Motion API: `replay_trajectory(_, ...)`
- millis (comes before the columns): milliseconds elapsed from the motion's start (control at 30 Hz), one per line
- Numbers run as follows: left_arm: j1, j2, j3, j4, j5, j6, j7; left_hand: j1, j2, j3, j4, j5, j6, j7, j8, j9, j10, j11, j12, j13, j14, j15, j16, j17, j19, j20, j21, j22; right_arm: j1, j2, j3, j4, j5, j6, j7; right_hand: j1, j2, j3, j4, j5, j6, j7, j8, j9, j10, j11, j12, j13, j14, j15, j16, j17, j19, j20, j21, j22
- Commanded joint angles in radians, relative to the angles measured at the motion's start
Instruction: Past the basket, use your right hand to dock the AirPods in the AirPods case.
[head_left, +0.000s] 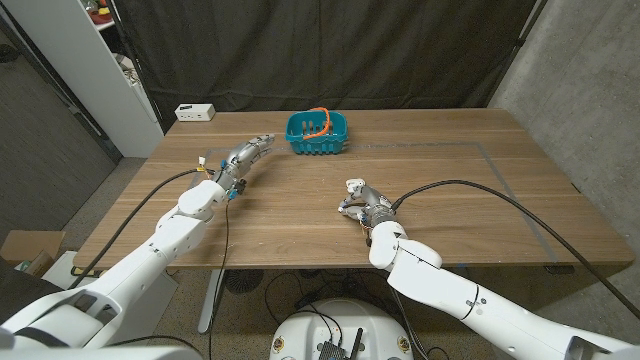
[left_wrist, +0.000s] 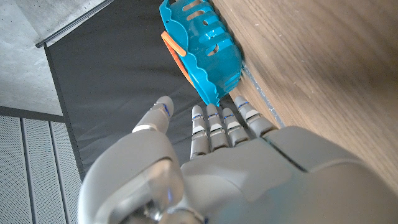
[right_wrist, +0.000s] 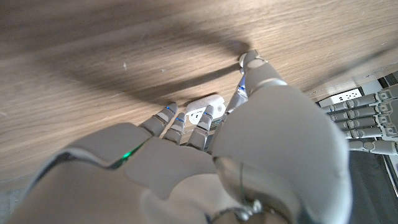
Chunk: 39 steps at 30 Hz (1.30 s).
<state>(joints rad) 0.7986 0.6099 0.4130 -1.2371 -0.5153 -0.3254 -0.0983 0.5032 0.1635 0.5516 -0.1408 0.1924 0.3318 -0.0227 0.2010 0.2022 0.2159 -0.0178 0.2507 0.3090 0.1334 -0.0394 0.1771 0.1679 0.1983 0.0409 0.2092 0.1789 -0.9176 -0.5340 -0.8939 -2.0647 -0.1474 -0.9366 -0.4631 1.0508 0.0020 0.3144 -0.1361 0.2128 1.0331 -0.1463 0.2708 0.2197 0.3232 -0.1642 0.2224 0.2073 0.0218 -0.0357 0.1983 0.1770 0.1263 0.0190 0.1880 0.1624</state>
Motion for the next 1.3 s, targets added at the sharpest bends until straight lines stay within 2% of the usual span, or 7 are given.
replay_trajectory(33, -0.005, -0.006, 0.004, 0.004, 0.003, -0.008, 0.003, 0.013, 0.000, -0.005, -0.002, 0.005, 0.002, -0.002, 0.001, 0.006, -0.001, -0.004, 0.005, 0.005, -0.006, 0.001, 0.002, 0.001, -0.004, -0.002, 0.000, 0.004, -0.009, -0.020, 0.012, -0.004, 0.013, 0.042, -0.014, 0.000, 0.020, 0.001, 0.009, -0.003, 0.017, 0.003, 0.011, 0.004, 0.022, -0.002, 0.006, 0.001, 0.012, -0.086, 0.010, 0.001, 0.017, 0.000, 0.003, 0.003)
replay_trajectory(133, 0.000, -0.002, 0.002, -0.012, 0.010, -0.004, 0.019, 0.012, -0.004, -0.007, -0.002, 0.004, 0.003, -0.004, 0.001, 0.006, 0.000, -0.006, 0.006, 0.006, -0.004, -0.001, 0.003, 0.001, -0.004, -0.003, 0.000, 0.004, -0.018, -0.025, 0.015, -0.003, 0.001, 0.081, -0.035, -0.002, 0.029, 0.002, 0.010, -0.006, 0.021, 0.002, 0.011, 0.005, 0.028, -0.002, 0.007, 0.002, 0.021, -0.090, 0.012, 0.000, 0.025, -0.001, 0.005, 0.003)
replay_trajectory(267, 0.003, -0.001, 0.001, -0.020, 0.012, 0.001, 0.027, 0.000, -0.003, -0.012, 0.009, 0.002, -0.001, 0.001, 0.000, 0.006, -0.022, 0.000, -0.002, 0.007, -0.020, 0.006, -0.001, 0.004, -0.010, 0.004, -0.002, 0.004, -0.011, -0.028, 0.011, -0.007, -0.018, 0.084, -0.037, -0.004, 0.037, 0.002, 0.011, -0.009, 0.021, 0.003, 0.010, 0.008, 0.023, 0.002, 0.003, 0.002, 0.026, -0.091, 0.012, 0.000, 0.030, -0.002, 0.005, 0.003)
replay_trajectory(500, 0.014, 0.003, -0.002, -0.038, 0.012, 0.014, 0.043, -0.007, -0.009, -0.016, 0.011, 0.000, -0.005, -0.001, -0.002, 0.006, -0.029, 0.000, -0.005, 0.008, -0.026, 0.007, -0.002, 0.004, -0.014, 0.004, -0.004, 0.004, 0.012, -0.050, 0.009, -0.013, -0.033, 0.094, 0.000, -0.008, 0.043, 0.001, 0.011, -0.012, 0.021, 0.002, 0.008, 0.010, 0.020, 0.004, 0.000, 0.002, 0.028, -0.087, 0.010, 0.000, 0.031, 0.003, 0.003, 0.003)
replay_trajectory(867, 0.025, 0.004, -0.002, -0.055, 0.022, 0.020, 0.066, -0.009, -0.010, -0.018, 0.011, 0.000, -0.006, -0.003, -0.002, 0.006, -0.030, -0.001, -0.004, 0.008, -0.028, 0.007, -0.001, 0.003, -0.017, 0.007, -0.005, 0.004, 0.007, -0.156, 0.039, -0.057, -0.032, 0.178, 0.094, -0.016, 0.051, -0.004, 0.010, -0.018, 0.009, -0.012, -0.001, 0.013, -0.003, -0.004, -0.013, 0.002, 0.020, -0.084, 0.002, 0.000, 0.038, 0.008, 0.002, 0.003)
replay_trajectory(1167, 0.024, 0.006, -0.001, -0.060, 0.025, 0.023, 0.067, -0.010, -0.011, -0.019, 0.009, 0.000, -0.005, -0.003, -0.001, 0.006, -0.029, -0.002, -0.004, 0.009, -0.030, 0.008, -0.001, 0.002, -0.018, 0.008, -0.005, 0.004, 0.034, -0.226, 0.067, -0.015, -0.035, 0.281, 0.201, -0.026, 0.058, -0.011, 0.009, -0.021, -0.010, -0.039, -0.013, 0.016, -0.034, -0.010, -0.025, 0.002, 0.003, -0.089, -0.005, 0.000, 0.050, 0.006, 0.003, 0.003)
replay_trajectory(1300, 0.026, 0.008, -0.004, -0.063, 0.025, 0.022, 0.070, -0.011, -0.012, -0.020, 0.009, 0.000, -0.006, -0.005, -0.002, 0.006, -0.029, -0.001, -0.003, 0.009, -0.031, 0.006, -0.001, 0.002, -0.019, 0.008, -0.005, 0.004, 0.026, -0.246, 0.117, 0.012, 0.016, 0.364, 0.238, -0.029, 0.060, -0.013, 0.009, -0.021, -0.009, -0.047, -0.014, 0.017, -0.041, -0.014, -0.027, 0.002, -0.001, -0.093, -0.007, 0.000, 0.052, 0.002, 0.003, 0.003)
